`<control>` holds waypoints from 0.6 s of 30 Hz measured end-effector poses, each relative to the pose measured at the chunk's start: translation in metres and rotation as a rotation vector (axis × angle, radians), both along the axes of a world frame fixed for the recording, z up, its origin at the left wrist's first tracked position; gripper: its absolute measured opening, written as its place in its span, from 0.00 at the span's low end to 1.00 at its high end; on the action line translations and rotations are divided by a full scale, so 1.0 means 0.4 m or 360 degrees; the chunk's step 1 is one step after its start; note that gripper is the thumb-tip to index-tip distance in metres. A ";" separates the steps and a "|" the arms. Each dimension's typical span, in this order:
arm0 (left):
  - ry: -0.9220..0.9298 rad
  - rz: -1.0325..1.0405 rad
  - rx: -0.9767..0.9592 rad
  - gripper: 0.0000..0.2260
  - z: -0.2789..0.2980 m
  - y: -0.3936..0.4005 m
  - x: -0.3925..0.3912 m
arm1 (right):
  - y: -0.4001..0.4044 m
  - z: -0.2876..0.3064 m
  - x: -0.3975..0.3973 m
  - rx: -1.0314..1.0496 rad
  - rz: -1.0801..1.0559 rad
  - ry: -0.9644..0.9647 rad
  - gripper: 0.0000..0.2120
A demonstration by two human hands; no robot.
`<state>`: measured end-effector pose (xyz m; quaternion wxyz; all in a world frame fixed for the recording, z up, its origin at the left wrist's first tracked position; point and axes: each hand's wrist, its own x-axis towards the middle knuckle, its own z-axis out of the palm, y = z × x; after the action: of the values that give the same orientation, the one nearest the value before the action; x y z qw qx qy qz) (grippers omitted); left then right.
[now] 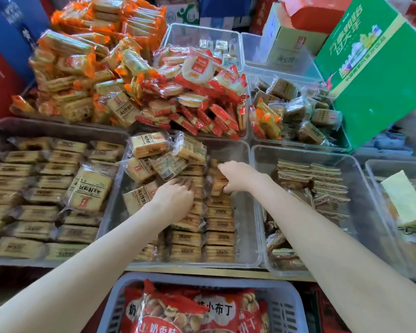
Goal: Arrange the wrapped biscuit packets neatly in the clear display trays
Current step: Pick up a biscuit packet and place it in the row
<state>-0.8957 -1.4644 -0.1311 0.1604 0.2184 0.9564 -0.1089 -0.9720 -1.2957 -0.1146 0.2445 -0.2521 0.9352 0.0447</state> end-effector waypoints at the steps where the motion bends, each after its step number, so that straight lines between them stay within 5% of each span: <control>1: -0.0006 0.0008 -0.0007 0.22 0.003 0.003 -0.001 | -0.002 -0.005 -0.008 -0.0003 -0.0027 -0.0047 0.11; 5: -0.0053 0.0060 0.0009 0.20 0.019 0.007 -0.007 | -0.010 -0.019 -0.016 0.0015 -0.0059 -0.0119 0.10; 9: -0.0068 0.0084 -0.0024 0.18 0.011 0.007 -0.006 | -0.023 -0.067 0.050 0.0226 0.0065 0.0248 0.13; 13: -0.0077 0.0112 0.0007 0.20 0.014 0.007 -0.003 | -0.021 -0.076 0.092 -0.0096 -0.0319 0.0259 0.16; 18: -0.0083 0.0110 0.0014 0.22 0.032 0.008 0.004 | -0.014 -0.067 0.100 -0.0235 -0.0294 0.0290 0.14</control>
<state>-0.8941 -1.4614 -0.1183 0.1879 0.1886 0.9594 -0.0935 -0.9318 -1.3014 -0.1415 0.1425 -0.1772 0.9735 -0.0244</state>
